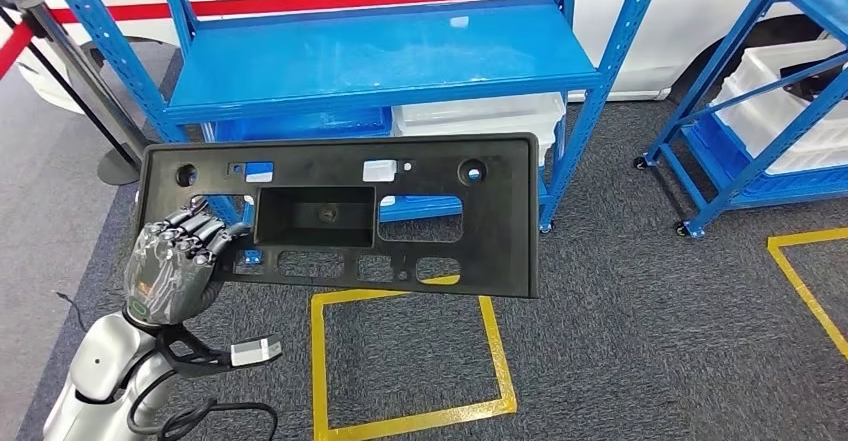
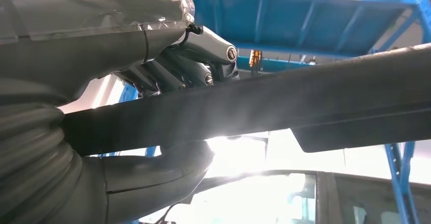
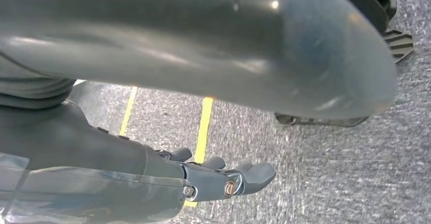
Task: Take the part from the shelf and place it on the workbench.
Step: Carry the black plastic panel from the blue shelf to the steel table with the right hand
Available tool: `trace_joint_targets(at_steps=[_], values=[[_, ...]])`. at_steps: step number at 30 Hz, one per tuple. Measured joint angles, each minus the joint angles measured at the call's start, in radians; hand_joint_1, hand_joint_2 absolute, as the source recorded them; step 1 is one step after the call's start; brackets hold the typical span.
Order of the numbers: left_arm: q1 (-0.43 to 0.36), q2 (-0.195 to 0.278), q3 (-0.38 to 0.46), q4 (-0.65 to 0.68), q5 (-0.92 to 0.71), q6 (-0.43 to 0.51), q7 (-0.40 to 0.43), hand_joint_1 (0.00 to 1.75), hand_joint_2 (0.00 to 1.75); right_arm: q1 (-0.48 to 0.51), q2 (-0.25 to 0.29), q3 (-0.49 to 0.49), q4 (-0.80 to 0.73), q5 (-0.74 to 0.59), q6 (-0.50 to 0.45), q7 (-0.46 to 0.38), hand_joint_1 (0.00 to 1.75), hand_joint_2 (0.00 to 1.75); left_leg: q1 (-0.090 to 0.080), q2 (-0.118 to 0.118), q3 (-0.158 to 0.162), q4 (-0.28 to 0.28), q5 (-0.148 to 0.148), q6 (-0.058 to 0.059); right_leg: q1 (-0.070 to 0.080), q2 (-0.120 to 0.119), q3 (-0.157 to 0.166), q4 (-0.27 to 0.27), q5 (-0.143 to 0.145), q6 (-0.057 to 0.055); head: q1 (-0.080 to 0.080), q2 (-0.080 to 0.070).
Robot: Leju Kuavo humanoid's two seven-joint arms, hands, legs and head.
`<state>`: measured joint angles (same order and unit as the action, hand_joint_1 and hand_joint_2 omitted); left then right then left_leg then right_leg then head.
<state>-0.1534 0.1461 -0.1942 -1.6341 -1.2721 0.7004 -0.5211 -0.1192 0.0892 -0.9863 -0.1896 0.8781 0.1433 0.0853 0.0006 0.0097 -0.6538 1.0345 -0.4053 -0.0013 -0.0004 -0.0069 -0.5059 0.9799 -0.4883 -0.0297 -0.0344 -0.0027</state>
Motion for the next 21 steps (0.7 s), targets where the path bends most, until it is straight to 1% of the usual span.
trace_joint_targets(at_steps=[1,2,3,4,5,6,7,8,9,10,11,12,13,14,15,16,17,18,19,20,21], values=[[0.004,-0.001,0.004,0.001,0.000,0.000,-0.001,1.75,1.75,0.000,0.000,-0.001,0.000,-0.001,0.002,-0.001,0.00,0.00,0.001,-0.003,-0.013,0.038,-0.046,-0.005,-0.003,-0.002,-0.013,-0.004,0.015,-0.006,0.000,0.000],[0.007,-0.001,0.007,0.002,-0.001,0.000,-0.001,1.75,1.75,0.000,0.000,-0.001,0.000,-0.001,0.002,-0.002,0.00,0.00,0.003,-0.004,-0.027,0.093,-0.102,-0.009,-0.003,-0.004,-0.029,-0.003,0.028,-0.010,0.000,0.000],[0.010,-0.002,0.010,0.003,-0.002,0.000,-0.001,1.75,1.75,0.001,0.000,-0.002,0.000,-0.001,0.002,-0.002,0.00,0.00,0.006,-0.004,-0.039,0.157,-0.149,-0.014,-0.003,-0.004,-0.046,-0.002,0.041,-0.011,0.000,0.000],[0.013,-0.002,0.013,0.005,-0.003,0.000,-0.001,1.75,1.75,0.003,0.000,-0.002,0.000,-0.001,0.002,-0.002,0.00,0.00,0.008,-0.004,-0.045,0.214,-0.173,-0.017,-0.003,-0.004,-0.065,0.000,0.055,-0.009,0.000,0.000],[0.015,-0.003,0.014,0.006,-0.003,0.000,-0.001,1.75,1.75,0.004,-0.001,-0.002,0.000,-0.001,0.002,-0.002,0.00,0.00,0.010,-0.004,-0.040,0.250,-0.172,-0.020,-0.003,-0.005,-0.085,0.004,0.067,-0.008,0.000,0.000],[0.017,-0.003,0.015,0.008,-0.004,0.000,-0.001,1.75,1.75,0.005,-0.001,-0.002,0.000,-0.001,0.003,-0.002,0.00,0.00,0.011,-0.004,-0.020,0.256,-0.148,-0.022,-0.004,-0.005,-0.106,0.010,0.079,-0.005,0.000,0.000],[0.018,-0.003,0.016,0.008,-0.004,0.000,-0.002,1.75,1.75,0.005,-0.001,-0.002,0.000,-0.001,0.003,-0.002,0.00,0.00,0.013,-0.004,0.016,0.229,-0.118,-0.023,-0.005,-0.005,-0.127,0.016,0.091,-0.002,0.000,0.000],[0.018,-0.003,0.016,0.009,-0.005,0.000,-0.002,1.75,1.75,0.005,-0.001,-0.002,0.000,-0.002,0.004,-0.002,0.00,0.00,0.013,-0.004,0.066,0.171,-0.099,-0.023,-0.006,-0.005,-0.145,0.024,0.100,0.002,0.000,0.000],[0.017,-0.003,0.016,0.009,-0.005,0.000,-0.002,1.75,1.75,0.005,-0.001,-0.002,0.000,-0.002,0.005,-0.002,0.00,0.00,0.012,-0.004,0.125,0.093,-0.101,-0.021,-0.005,-0.005,-0.160,0.032,0.109,0.007,0.000,0.000],[0.017,-0.004,0.017,0.009,-0.006,0.000,-0.002,1.75,1.75,0.005,0.000,-0.002,0.000,-0.002,0.006,-0.002,0.00,0.00,0.010,-0.005,0.170,0.029,-0.115,-0.016,-0.005,-0.004,-0.169,0.037,0.118,0.012,0.000,0.000],[0.017,-0.004,0.017,0.009,-0.006,0.000,-0.002,1.75,1.75,0.005,0.000,-0.002,0.000,-0.002,0.007,-0.002,0.00,0.00,0.008,-0.007,0.198,-0.018,-0.131,-0.011,-0.004,-0.004,-0.174,0.040,0.127,0.018,0.000,0.000],[0.018,-0.004,0.017,0.009,-0.006,0.000,-0.002,1.75,1.75,0.006,0.000,-0.003,0.000,-0.002,0.007,-0.003,0.00,0.00,0.005,-0.008,0.207,-0.041,-0.138,-0.004,-0.004,-0.004,-0.177,0.039,0.138,0.024,0.000,0.000],[0.020,-0.005,0.018,0.010,-0.006,0.000,-0.002,1.75,1.75,0.008,-0.001,-0.003,0.000,-0.002,0.007,-0.003,0.00,0.00,0.005,-0.009,0.198,-0.042,-0.132,0.004,-0.004,-0.003,-0.179,0.035,0.149,0.031,0.000,0.000],[0.020,-0.005,0.018,0.010,-0.006,0.000,-0.002,1.75,1.75,0.010,-0.002,-0.004,0.000,-0.002,0.007,-0.003,0.00,0.00,0.006,-0.007,0.188,-0.044,-0.121,0.011,-0.006,0.000,-0.184,0.037,0.147,0.037,0.000,0.000],[0.020,-0.006,0.018,0.011,-0.006,0.000,-0.002,1.75,1.75,0.011,-0.002,-0.004,0.000,-0.003,0.009,-0.003,0.00,0.00,0.008,-0.005,0.177,-0.044,-0.107,0.021,-0.007,0.002,-0.192,0.050,0.124,0.043,0.000,0.000],[0.021,-0.008,0.018,0.011,-0.006,0.000,-0.002,1.75,1.75,0.013,-0.003,-0.005,0.000,-0.004,0.012,-0.004,0.00,0.00,0.010,-0.003,0.163,-0.046,-0.093,0.029,-0.008,0.005,-0.204,0.081,0.080,0.048,0.000,0.000],[0.022,-0.009,0.018,0.011,-0.006,0.000,-0.002,1.75,1.75,0.014,-0.004,-0.006,0.000,-0.005,0.015,-0.005,0.00,0.00,0.010,-0.001,0.149,-0.046,-0.079,0.034,-0.011,0.006,-0.217,0.132,0.022,0.052,0.000,0.000],[0.024,-0.010,0.018,0.011,-0.006,0.000,-0.002,1.75,1.75,0.015,-0.004,-0.007,0.000,-0.006,0.018,-0.006,0.00,0.00,0.008,-0.001,0.133,-0.045,-0.066,0.038,-0.012,0.006,-0.229,0.193,-0.032,0.056,0.000,0.000],[0.026,-0.010,0.018,0.011,-0.006,0.000,-0.003,1.75,1.75,0.015,-0.004,-0.008,0.000,-0.008,0.020,-0.008,0.00,0.00,0.007,-0.001,0.116,-0.043,-0.053,0.039,-0.012,0.005,-0.236,0.255,-0.065,0.059,0.000,0.000],[0.028,-0.011,0.018,0.011,-0.006,0.000,-0.003,1.75,1.75,0.016,-0.004,-0.010,0.000,-0.010,0.022,-0.011,0.00,0.00,0.005,-0.001,0.098,-0.041,-0.041,0.038,-0.013,0.005,-0.234,0.299,-0.069,0.061,0.000,0.000],[0.030,-0.011,0.018,0.011,-0.006,0.000,-0.003,1.75,1.75,0.016,-0.005,-0.012,0.000,-0.012,0.024,-0.014,0.00,0.00,0.004,-0.001,0.080,-0.037,-0.030,0.037,-0.013,0.005,-0.219,0.316,-0.051,0.060,0.000,0.000]])
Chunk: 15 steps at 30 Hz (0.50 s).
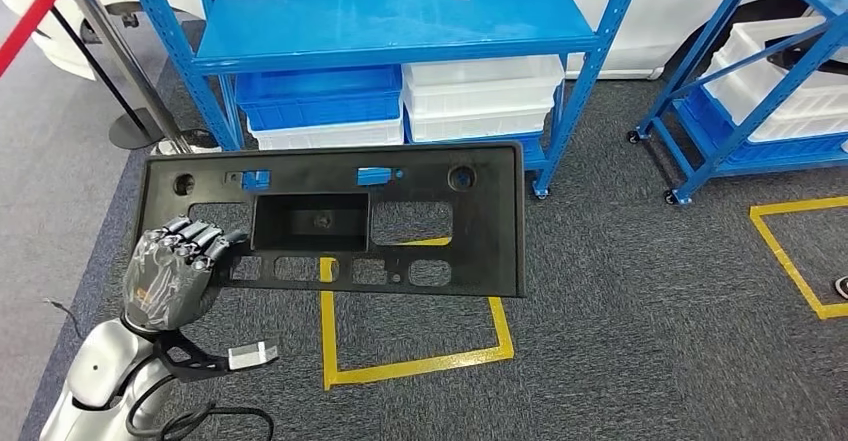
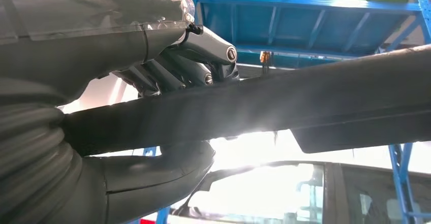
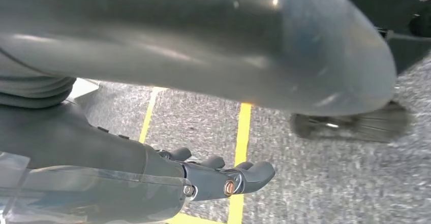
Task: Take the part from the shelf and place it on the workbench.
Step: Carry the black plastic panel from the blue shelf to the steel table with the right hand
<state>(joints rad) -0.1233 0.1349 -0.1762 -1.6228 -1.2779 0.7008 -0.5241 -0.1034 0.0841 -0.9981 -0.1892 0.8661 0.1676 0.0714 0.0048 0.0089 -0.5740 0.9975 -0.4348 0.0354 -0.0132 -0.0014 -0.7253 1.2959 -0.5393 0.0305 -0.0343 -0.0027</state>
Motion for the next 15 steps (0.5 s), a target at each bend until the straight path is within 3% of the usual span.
trace_joint_targets(at_steps=[1,2,4,5,6,8,9,10,11,13,14,15], values=[[0.002,0.000,0.000,0.000,0.000,0.000,0.000,1.75,1.75,0.000,-0.001,-0.002,0.000,-0.002,0.002,-0.003,0.00,0.00,-0.001,0.000,-0.018,0.004,0.010,-0.002,0.000,0.000,0.030,-0.015,0.029,-0.003,0.000,0.000],[0.004,-0.001,0.000,0.000,0.000,0.000,0.001,1.75,1.75,0.000,-0.002,-0.004,0.000,-0.004,0.005,-0.006,0.00,0.00,-0.002,0.000,-0.032,0.008,0.019,-0.004,0.002,0.001,0.077,-0.063,0.050,-0.009,0.000,0.000],[0.006,-0.002,0.000,-0.002,0.000,0.000,0.006,1.75,1.75,0.000,-0.005,-0.006,0.000,-0.007,0.007,-0.011,0.00,0.00,-0.005,0.000,-0.053,0.015,0.035,-0.011,0.008,0.002,0.185,-0.207,0.039,-0.024,0.000,0.000],[0.007,-0.002,-0.001,-0.003,0.000,0.000,0.011,1.75,1.75,0.001,-0.006,-0.007,0.000,-0.008,0.007,-0.013,0.00,0.00,-0.005,0.001,-0.058,0.015,0.044,-0.016,0.013,0.003,0.221,-0.262,0.026,-0.030,0.000,0.000],[0.008,-0.003,-0.001,-0.004,-0.001,0.000,0.017,1.75,1.75,0.002,-0.006,-0.008,0.000,-0.008,0.008,-0.015,0.00,0.00,-0.004,0.002,-0.062,0.013,0.053,-0.022,0.017,0.003,0.236,-0.294,0.016,-0.035,0.000,0.000],[0.010,-0.003,-0.003,-0.005,-0.002,0.001,0.034,1.75,1.75,0.006,-0.007,-0.011,0.000,-0.010,0.011,-0.018,0.00,0.00,-0.002,0.001,-0.068,0.008,0.068,-0.034,0.016,0.000,0.228,-0.307,0.032,-0.047,0.000,0.000],[0.011,-0.002,-0.004,-0.005,-0.002,0.001,0.041,1.75,1.75,0.007,-0.006,-0.012,0.001,-0.010,0.013,-0.018,0.00,0.00,-0.002,0.000,-0.075,0.015,0.056,-0.040,0.013,-0.002,0.220,-0.311,0.043,-0.055,0.000,0.000],[0.013,0.000,-0.006,-0.005,-0.003,0.001,0.047,1.75,1.75,0.008,-0.006,-0.013,0.001,-0.010,0.015,-0.018,0.00,0.00,-0.001,-0.001,-0.086,0.038,0.025,-0.045,0.010,-0.005,0.210,-0.314,0.055,-0.063,0.000,0.000],[0.014,0.002,-0.007,-0.005,-0.003,0.001,0.052,1.75,1.75,0.010,-0.006,-0.014,0.001,-0.010,0.018,-0.018,0.00,0.00,0.001,-0.002,-0.100,0.082,-0.023,-0.049,0.009,-0.007,0.198,-0.314,0.065,-0.069,0.000,0.000],[0.015,0.006,-0.009,-0.005,-0.003,0.001,0.060,1.75,1.75,0.014,-0.006,-0.014,0.001,-0.010,0.026,-0.019,0.00,0.00,0.004,-0.002,-0.127,0.205,-0.117,-0.055,0.011,-0.009,0.169,-0.307,0.084,-0.076,0.000,0.000],[0.016,0.008,-0.011,-0.005,-0.003,0.001,0.063,1.75,1.75,0.015,-0.007,-0.014,0.001,-0.010,0.029,-0.019,0.00,0.00,0.005,-0.002,-0.131,0.256,-0.136,-0.058,0.011,-0.009,0.153,-0.302,0.093,-0.076,0.000,0.000],[0.017,0.009,-0.012,-0.005,-0.003,0.001,0.065,1.75,1.75,0.016,-0.007,-0.014,0.001,-0.010,0.031,-0.020,0.00,0.00,0.006,-0.002,-0.122,0.279,-0.132,-0.060,0.011,-0.009,0.135,-0.296,0.102,-0.075,0.000,0.000]])
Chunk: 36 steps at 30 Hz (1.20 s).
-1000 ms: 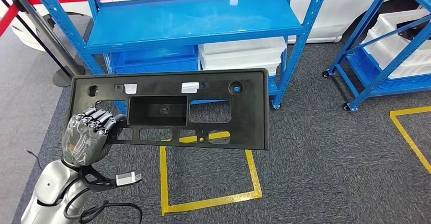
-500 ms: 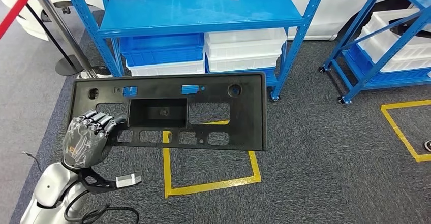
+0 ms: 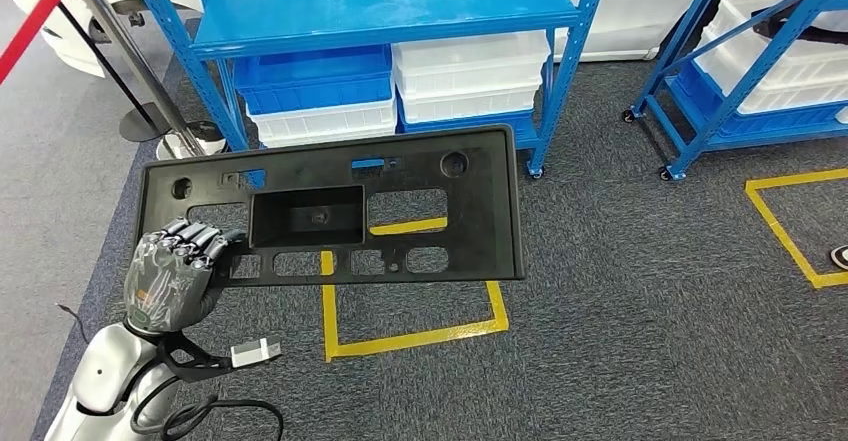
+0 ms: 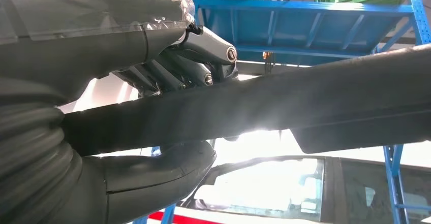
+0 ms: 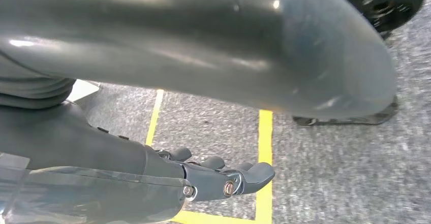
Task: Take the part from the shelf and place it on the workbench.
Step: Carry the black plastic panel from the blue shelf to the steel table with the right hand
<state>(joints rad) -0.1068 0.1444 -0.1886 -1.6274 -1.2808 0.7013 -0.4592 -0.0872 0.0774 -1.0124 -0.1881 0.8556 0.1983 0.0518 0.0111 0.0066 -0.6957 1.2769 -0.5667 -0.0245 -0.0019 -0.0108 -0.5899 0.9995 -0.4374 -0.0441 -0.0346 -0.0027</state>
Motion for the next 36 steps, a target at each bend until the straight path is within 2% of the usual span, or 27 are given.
trace_joint_targets(at_steps=[1,3,5,7,9,10,11,13,14,15,16,17,18,20,21,22,24,25,26,28,29,30,31,32,33,34,36], values=[[0.000,0.001,-0.002,0.000,0.000,0.000,0.001,1.75,1.75,0.000,0.000,0.000,0.000,0.000,0.001,0.000,0.00,0.00,0.001,0.000,0.025,-0.011,0.022,-0.001,-0.001,0.000,-0.018,0.007,0.008,0.002,0.000,0.000],[-0.001,0.003,-0.006,0.000,0.000,0.000,0.003,1.75,1.75,0.000,0.000,0.000,0.000,0.000,0.003,-0.001,0.00,0.00,0.001,0.000,0.112,-0.118,0.061,0.000,-0.002,0.000,-0.050,0.022,0.022,0.009,0.000,0.000],[-0.003,0.005,-0.009,0.000,0.000,0.000,0.006,1.75,1.75,0.000,0.000,0.000,0.000,-0.001,0.008,-0.001,0.00,0.00,-0.003,-0.002,0.186,-0.234,0.055,0.009,-0.002,0.000,-0.069,0.031,0.036,0.020,0.000,0.000],[-0.004,0.007,-0.011,-0.001,0.000,0.000,0.010,1.75,1.75,0.001,0.000,-0.001,0.000,-0.001,0.013,-0.001,0.00,0.00,-0.009,-0.005,0.204,-0.273,0.048,0.019,-0.001,-0.001,-0.075,0.029,0.053,0.031,0.000,0.000],[-0.006,0.009,-0.014,-0.001,0.001,0.000,0.016,1.75,1.75,0.002,-0.001,-0.002,0.000,-0.001,0.016,-0.002,0.00,0.00,-0.005,-0.003,0.192,-0.277,0.067,0.031,-0.001,0.003,-0.082,0.028,0.059,0.043,0.000,0.000],[-0.008,0.010,-0.016,0.000,0.001,0.000,0.020,1.75,1.75,0.002,-0.001,-0.002,0.000,-0.002,0.017,-0.003,0.00,0.00,-0.002,0.000,0.183,-0.280,0.077,0.040,-0.001,0.006,-0.089,0.042,0.039,0.048,0.000,0.000],[-0.010,0.010,-0.017,0.000,0.002,0.000,0.024,1.75,1.75,0.002,-0.002,-0.003,0.000,-0.001,0.018,-0.003,0.00,0.00,0.001,0.002,0.173,-0.283,0.088,0.047,-0.002,0.009,-0.100,0.075,-0.001,0.053,0.000,0.000],[-0.014,0.010,-0.020,0.001,0.003,0.000,0.031,1.75,1.75,0.001,-0.002,-0.005,0.001,-0.001,0.019,-0.004,0.00,0.00,0.000,0.004,0.149,-0.281,0.109,0.055,-0.006,0.010,-0.127,0.188,-0.103,0.058,0.000,0.000],[-0.014,0.011,-0.021,0.002,0.003,0.000,0.035,1.75,1.75,0.001,-0.002,-0.005,0.001,-0.001,0.019,-0.004,0.00,0.00,-0.001,0.004,0.136,-0.280,0.119,0.056,-0.007,0.010,-0.136,0.246,-0.134,0.060,0.000,0.000],[-0.014,0.011,-0.023,0.003,0.004,0.000,0.039,1.75,1.75,0.001,-0.002,-0.006,0.001,-0.001,0.019,-0.004,0.00,0.00,-0.002,0.004,0.122,-0.277,0.128,0.055,-0.007,0.010,-0.135,0.285,-0.143,0.061,0.000,0.000],[-0.014,0.012,-0.025,0.004,0.004,0.000,0.042,1.75,1.75,0.001,-0.002,-0.006,0.001,-0.001,0.019,-0.004,0.00,0.00,-0.003,0.004,0.107,-0.274,0.136,0.054,-0.008,0.010,-0.120,0.294,-0.129,0.060,0.000,0.000],[-0.014,0.012,-0.027,0.005,0.004,0.000,0.045,1.75,1.75,0.001,-0.002,-0.006,0.001,-0.001,0.020,-0.004,0.00,0.00,-0.003,0.004,0.094,-0.270,0.143,0.052,-0.008,0.010,-0.089,0.270,-0.102,0.058,0.000,0.000],[-0.014,0.012,-0.028,0.006,0.004,0.000,0.048,1.75,1.75,0.000,-0.003,-0.006,0.001,-0.001,0.021,-0.004,0.00,0.00,-0.003,0.003,0.082,-0.265,0.149,0.050,-0.007,0.011,-0.043,0.216,-0.077,0.053,0.000,0.000],[-0.015,0.013,-0.031,0.006,0.006,0.000,0.052,1.75,1.75,-0.001,-0.004,-0.006,0.001,-0.001,0.023,-0.004,0.00,0.00,-0.005,0.003,0.066,-0.259,0.162,0.042,-0.002,0.013,0.050,0.083,-0.070,0.042,0.000,0.000],[-0.015,0.014,-0.032,0.006,0.008,0.000,0.053,1.75,1.75,-0.001,-0.005,-0.006,0.001,-0.001,0.024,-0.004,0.00,0.00,-0.005,0.004,0.062,-0.259,0.170,0.036,0.001,0.014,0.077,0.036,-0.077,0.037,0.000,0.000],[-0.015,0.015,-0.033,0.006,0.011,0.000,0.054,1.75,1.75,-0.002,-0.005,-0.007,0.001,-0.002,0.026,-0.005,0.00,0.00,-0.005,0.004,0.059,-0.263,0.179,0.030,0.005,0.015,0.087,0.011,-0.084,0.033,0.000,0.000],[-0.015,0.019,-0.035,0.008,0.017,0.000,0.056,1.75,1.75,-0.001,-0.005,-0.008,0.001,-0.003,0.029,-0.008,0.00,0.00,-0.004,0.003,0.053,-0.268,0.191,0.018,0.003,0.012,0.078,-0.003,-0.069,0.023,0.000,0.000],[-0.014,0.021,-0.036,0.009,0.020,0.000,0.057,1.75,1.75,-0.002,-0.005,-0.009,0.002,-0.003,0.031,-0.009,0.00,0.00,-0.004,0.001,0.046,-0.260,0.177,0.013,0.000,0.009,0.070,-0.008,-0.058,0.015,0.000,0.000],[-0.014,0.023,-0.037,0.010,0.021,0.000,0.058,1.75,1.75,-0.003,-0.005,-0.009,0.002,-0.003,0.031,-0.010,0.00,0.00,-0.004,-0.001,0.035,-0.233,0.142,0.009,-0.002,0.006,0.060,-0.012,-0.046,0.008,0.000,0.000],[-0.013,0.028,-0.038,0.012,0.022,0.000,0.058,1.75,1.75,-0.004,-0.005,-0.009,0.002,-0.003,0.031,-0.010,0.00,0.00,-0.002,-0.002,0.009,-0.125,0.038,0.002,-0.002,0.004,0.034,-0.011,-0.024,-0.002,0.000,0.000],[-0.012,0.030,-0.038,0.013,0.022,0.000,0.058,1.75,1.75,-0.003,-0.005,-0.009,0.002,-0.003,0.031,-0.010,0.00,0.00,-0.001,-0.002,0.000,-0.059,-0.002,-0.001,-0.001,0.002,0.018,-0.008,-0.014,-0.004,0.000,0.000],[-0.012,0.031,-0.038,0.014,0.023,0.000,0.058,1.75,1.75,-0.003,-0.006,-0.009,0.002,-0.003,0.031,-0.010,0.00,0.00,0.000,-0.002,-0.002,-0.005,-0.016,-0.003,0.000,0.002,0.002,-0.004,-0.004,-0.004,0.000,0.000],[-0.011,0.031,-0.038,0.016,0.023,0.000,0.058,1.75,1.75,-0.003,-0.006,-0.009,0.002,-0.003,0.031,-0.010,0.00,0.00,0.000,-0.002,0.007,0.024,-0.005,-0.004,0.001,0.001,-0.016,0.002,0.006,-0.004,0.000,0.000],[-0.011,0.031,-0.038,0.017,0.024,0.000,0.058,1.75,1.75,-0.003,-0.006,-0.009,0.002,-0.003,0.031,-0.010,0.00,0.00,0.000,-0.002,0.032,0.019,0.024,-0.003,0.002,0.001,-0.033,0.008,0.015,-0.003,0.000,0.000],[-0.011,0.031,-0.038,0.018,0.024,0.000,0.058,1.75,1.75,-0.003,-0.005,-0.009,0.002,-0.003,0.031,-0.010,0.00,0.00,-0.001,-0.002,0.074,-0.020,0.054,0.000,0.002,0.001,-0.051,0.015,0.025,-0.001,0.000,0.000],[-0.013,0.032,-0.038,0.019,0.024,0.000,0.059,1.75,1.75,-0.004,-0.005,-0.009,0.002,-0.003,0.031,-0.011,0.00,0.00,-0.001,-0.002,0.128,-0.086,0.062,0.004,0.002,0.001,-0.065,0.022,0.033,0.002,0.000,0.000],[-0.016,0.033,-0.038,0.018,0.024,0.000,0.061,1.75,1.75,-0.004,-0.005,-0.010,0.002,-0.003,0.033,-0.012,0.00,0.00,-0.006,-0.003,0.228,-0.232,0.038,0.015,0.004,0.001,-0.082,0.031,0.050,0.010,0.000,0.000]])
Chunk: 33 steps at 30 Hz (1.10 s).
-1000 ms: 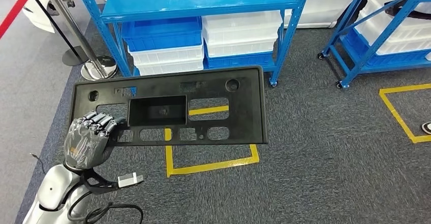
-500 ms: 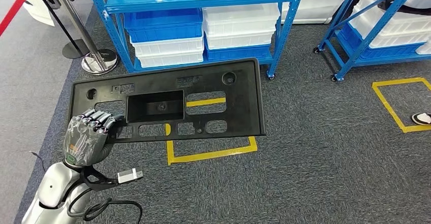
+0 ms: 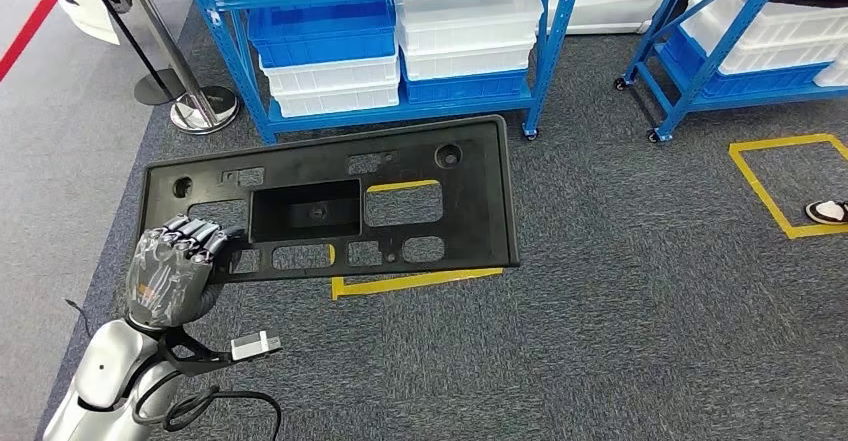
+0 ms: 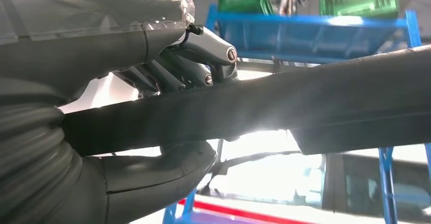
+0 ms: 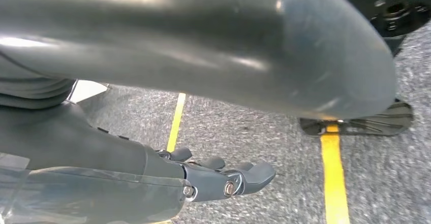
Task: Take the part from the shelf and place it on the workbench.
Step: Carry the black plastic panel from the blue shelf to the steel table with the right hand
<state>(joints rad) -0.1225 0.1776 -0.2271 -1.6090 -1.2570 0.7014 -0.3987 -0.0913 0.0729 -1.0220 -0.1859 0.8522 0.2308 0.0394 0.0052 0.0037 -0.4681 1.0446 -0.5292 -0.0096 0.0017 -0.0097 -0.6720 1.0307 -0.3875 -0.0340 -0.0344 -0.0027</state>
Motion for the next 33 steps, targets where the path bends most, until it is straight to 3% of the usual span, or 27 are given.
trace_joint_targets(at_steps=[2,4,5,6,8,9,11,12,13,15,16,19,21,23,24,25,26,27,29,30,31,33], values=[[-0.002,0.002,-0.001,0.000,0.000,0.000,0.002,1.75,1.75,0.001,0.000,0.000,0.000,-0.001,0.001,-0.001,0.00,0.00,-0.006,-0.001,0.029,-0.062,-0.017,0.009,-0.001,-0.001,-0.004,-0.003,0.021,0.011,0.000,0.000],[-0.003,0.003,-0.002,0.001,-0.001,0.000,0.006,1.75,1.75,0.002,-0.001,-0.002,0.000,-0.001,0.001,-0.001,0.00,0.00,-0.002,0.002,0.013,-0.067,0.004,0.024,-0.003,0.003,-0.011,-0.003,0.021,0.022,0.000,0.000],[-0.004,0.004,-0.003,0.001,-0.005,0.000,0.013,1.75,1.75,0.002,-0.002,-0.003,0.000,-0.002,0.001,0.000,0.00,0.00,0.001,0.004,0.002,-0.071,0.016,0.032,-0.004,0.006,-0.019,0.013,-0.006,0.027,0.000,0.000],[-0.005,0.007,-0.007,0.003,-0.012,0.000,0.026,1.75,1.75,0.002,-0.003,-0.005,0.000,-0.003,0.001,0.000,0.00,0.00,0.004,0.006,-0.010,-0.073,0.029,0.039,-0.006,0.008,-0.030,0.049,-0.053,0.032,0.000,0.000],[-0.007,0.013,-0.018,0.009,-0.028,-0.001,0.061,1.75,1.75,0.003,-0.003,-0.008,0.001,-0.005,0.002,0.000,0.00,0.00,0.003,0.007,-0.038,-0.072,0.053,0.045,-0.011,0.009,-0.057,0.163,-0.148,0.041,0.000,0.000],[-0.008,0.018,-0.023,0.014,-0.034,-0.001,0.076,1.75,1.75,0.003,-0.003,-0.008,0.001,-0.005,0.003,-0.002,0.00,0.00,0.003,0.007,-0.053,-0.071,0.065,0.044,-0.014,0.009,-0.068,0.222,-0.164,0.046,0.000,0.000],[-0.008,0.026,-0.033,0.023,-0.041,-0.001,0.094,1.75,1.75,0.003,-0.003,-0.010,0.001,0.000,0.004,-0.012,0.00,0.00,0.004,0.005,-0.084,-0.064,0.085,0.038,-0.020,0.009,-0.056,0.268,-0.124,0.052,0.000,0.000],[-0.008,0.030,-0.036,0.025,-0.043,-0.001,0.097,1.75,1.75,0.003,-0.003,-0.010,0.001,0.004,0.004,-0.019,0.00,0.00,0.005,0.003,-0.099,-0.059,0.094,0.033,-0.022,0.012,-0.023,0.239,-0.093,0.052,0.000,0.000],[-0.008,0.034,-0.039,0.026,-0.044,-0.001,0.098,1.75,1.75,0.003,-0.004,-0.010,0.001,0.010,0.004,-0.025,0.00,0.00,0.007,-0.001,-0.112,-0.054,0.100,0.028,-0.025,0.022,0.026,0.179,-0.081,0.051,0.000,0.000],[-0.010,0.039,-0.044,0.026,-0.048,0.000,0.099,1.75,1.75,0.004,-0.005,-0.009,0.001,0.018,0.004,-0.038,0.00,0.00,0.006,-0.008,-0.130,-0.044,0.111,0.016,-0.027,0.047,0.125,0.040,-0.103,0.045,0.000,0.000],[-0.011,0.042,-0.047,0.026,-0.050,0.000,0.098,1.75,1.75,0.004,-0.005,-0.008,0.001,0.022,0.006,-0.043,0.00,0.00,0.006,-0.012,-0.135,-0.041,0.117,0.009,-0.025,0.055,0.152,-0.004,-0.122,0.042,0.000,0.000],[-0.007,0.048,-0.050,0.021,-0.072,0.000,0.095,1.75,1.75,0.005,-0.005,-0.005,0.002,0.032,0.011,-0.051,0.00,0.00,0.008,-0.027,-0.149,-0.037,0.129,-0.011,-0.023,0.035,0.156,-0.031,-0.125,0.027,0.000,0.000],[0.009,0.049,-0.046,-0.002,-0.102,0.000,0.083,1.75,1.75,0.007,-0.004,-0.004,0.002,0.041,0.012,-0.050,0.00,0.00,0.012,-0.026,-0.175,0.019,0.083,-0.019,-0.025,0.015,0.148,-0.036,-0.112,0.011,0.000,0.000],[0.041,0.043,-0.034,-0.046,-0.128,0.000,0.068,1.75,1.75,0.013,-0.005,0.000,0.002,0.051,0.013,-0.046,0.00,0.00,0.014,-0.018,-0.223,0.151,-0.001,-0.025,-0.020,-0.003,0.136,-0.035,-0.104,0.002,0.000,0.000],[0.059,0.037,-0.028,-0.069,-0.136,0.000,0.064,1.75,1.75,0.016,-0.006,0.003,0.002,0.055,0.013,-0.044,0.00,0.00,0.015,-0.016,-0.241,0.212,-0.029,-0.028,-0.018,-0.013,0.131,-0.034,-0.101,0.000,0.000,0.000],[0.075,0.031,-0.024,-0.088,-0.140,0.000,0.063,1.75,1.75,0.019,-0.007,0.005,0.002,0.059,0.013,-0.042,0.00,0.00,0.015,-0.013,-0.246,0.247,-0.040,-0.029,-0.015,-0.022,0.126,-0.032,-0.098,-0.001,0.000,0.000],[0.088,0.026,-0.021,-0.104,-0.144,0.000,0.064,1.75,1.75,0.021,-0.008,0.008,0.002,0.061,0.013,-0.040,0.00,0.00,0.015,-0.011,-0.230,0.241,-0.030,-0.029,-0.013,-0.031,0.121,-0.029,-0.097,0.000,0.000,0.000],[0.097,0.022,-0.019,-0.117,-0.147,0.000,0.066,1.75,1.75,0.022,-0.008,0.010,0.002,0.063,0.013,-0.040,0.00,0.00,0.014,-0.005,-0.197,0.197,-0.009,-0.028,-0.012,-0.041,0.117,-0.025,-0.096,0.000,0.000,0.000],[0.111,0.018,-0.016,-0.143,-0.153,0.000,0.073,1.75,1.75,0.022,-0.009,0.014,0.002,0.065,0.014,-0.039,0.00,0.00,0.011,0.026,-0.104,0.056,0.032,-0.019,-0.009,-0.060,0.112,-0.017,-0.096,0.004,0.000,0.000],[0.117,0.015,-0.014,-0.154,-0.154,0.000,0.077,1.75,1.75,0.023,-0.009,0.016,0.002,0.066,0.014,-0.039,0.00,0.00,0.007,0.044,-0.075,0.008,0.044,-0.012,-0.008,-0.068,0.111,-0.015,-0.095,0.007,0.000,0.000],[0.121,0.013,-0.014,-0.166,-0.153,0.000,0.081,1.75,1.75,0.023,-0.009,0.018,0.002,0.069,0.015,-0.039,0.00,0.00,0.002,0.057,-0.060,-0.023,0.047,-0.004,-0.006,-0.077,0.111,-0.012,-0.095,0.012,0.000,0.000],[0.134,0.009,-0.013,-0.188,-0.153,0.000,0.088,1.75,1.75,0.023,-0.011,0.021,0.002,0.076,0.016,-0.039,0.00,0.00,-0.002,0.053,-0.067,-0.033,0.052,0.011,-0.005,-0.095,0.113,-0.014,-0.092,0.024,0.000,0.000]])
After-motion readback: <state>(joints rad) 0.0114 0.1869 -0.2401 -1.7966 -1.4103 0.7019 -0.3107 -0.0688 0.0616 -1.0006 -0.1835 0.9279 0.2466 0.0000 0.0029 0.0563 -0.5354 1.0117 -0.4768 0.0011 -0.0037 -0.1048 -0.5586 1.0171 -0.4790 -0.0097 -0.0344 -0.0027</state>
